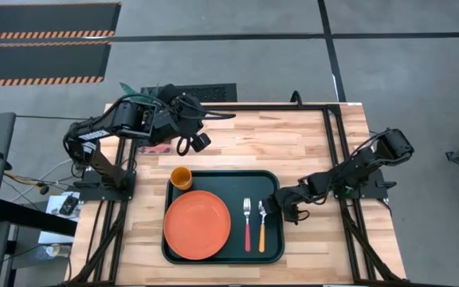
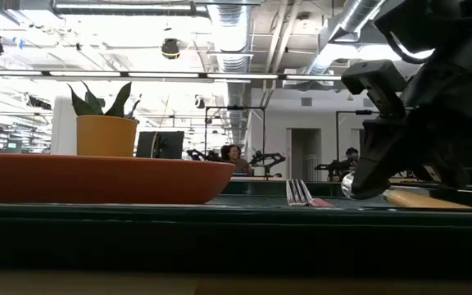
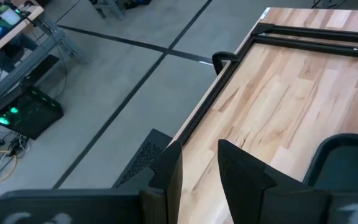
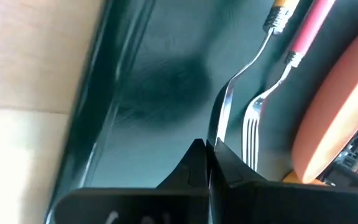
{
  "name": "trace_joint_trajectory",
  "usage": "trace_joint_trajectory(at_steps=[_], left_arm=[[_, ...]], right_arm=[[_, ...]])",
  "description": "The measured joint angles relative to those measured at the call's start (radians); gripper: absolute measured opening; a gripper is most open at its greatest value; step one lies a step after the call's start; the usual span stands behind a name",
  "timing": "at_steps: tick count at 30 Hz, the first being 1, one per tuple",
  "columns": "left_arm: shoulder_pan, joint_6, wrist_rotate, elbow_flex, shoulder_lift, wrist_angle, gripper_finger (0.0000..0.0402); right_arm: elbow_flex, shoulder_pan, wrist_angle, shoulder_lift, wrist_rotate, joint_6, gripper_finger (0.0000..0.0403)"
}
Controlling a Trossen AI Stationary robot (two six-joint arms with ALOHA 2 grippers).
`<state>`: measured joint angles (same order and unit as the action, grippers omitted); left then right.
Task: Pick and place plate/cup/fork/spoon on tray
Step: Put the yellow spoon on the black serving tray, then return to Home Position
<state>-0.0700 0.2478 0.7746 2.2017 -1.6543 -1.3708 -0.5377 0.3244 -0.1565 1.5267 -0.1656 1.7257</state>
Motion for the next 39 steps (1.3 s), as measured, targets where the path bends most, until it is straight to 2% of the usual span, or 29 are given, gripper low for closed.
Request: trace_joint_trajectory(at_steps=[9, 18, 31, 39], left_arm=[[0.0, 0.001, 0.0, 0.0, 0.0, 0.0, 0.0089], [0.0, 0.001, 0.0, 0.0, 0.0, 0.0, 0.0089], [0.0, -0.008, 0.0, 0.0, 0.0, -0.001, 0.0089], [0.0, -0.008, -0.016, 0.0, 0.0, -0.001, 0.0089]], right_arm=[[0.0, -0.007, -0.008, 0.0, -0.009, 0.0, 0.0029], [0.0, -0.013, -0.007, 0.0, -0.014, 0.0, 0.0038], [0.0, -0.014, -0.01, -0.002, -0.013, 0.001, 0.008], [-0.004, -0.014, -0.001, -0.03, -0.1, -0.047, 0.0088]])
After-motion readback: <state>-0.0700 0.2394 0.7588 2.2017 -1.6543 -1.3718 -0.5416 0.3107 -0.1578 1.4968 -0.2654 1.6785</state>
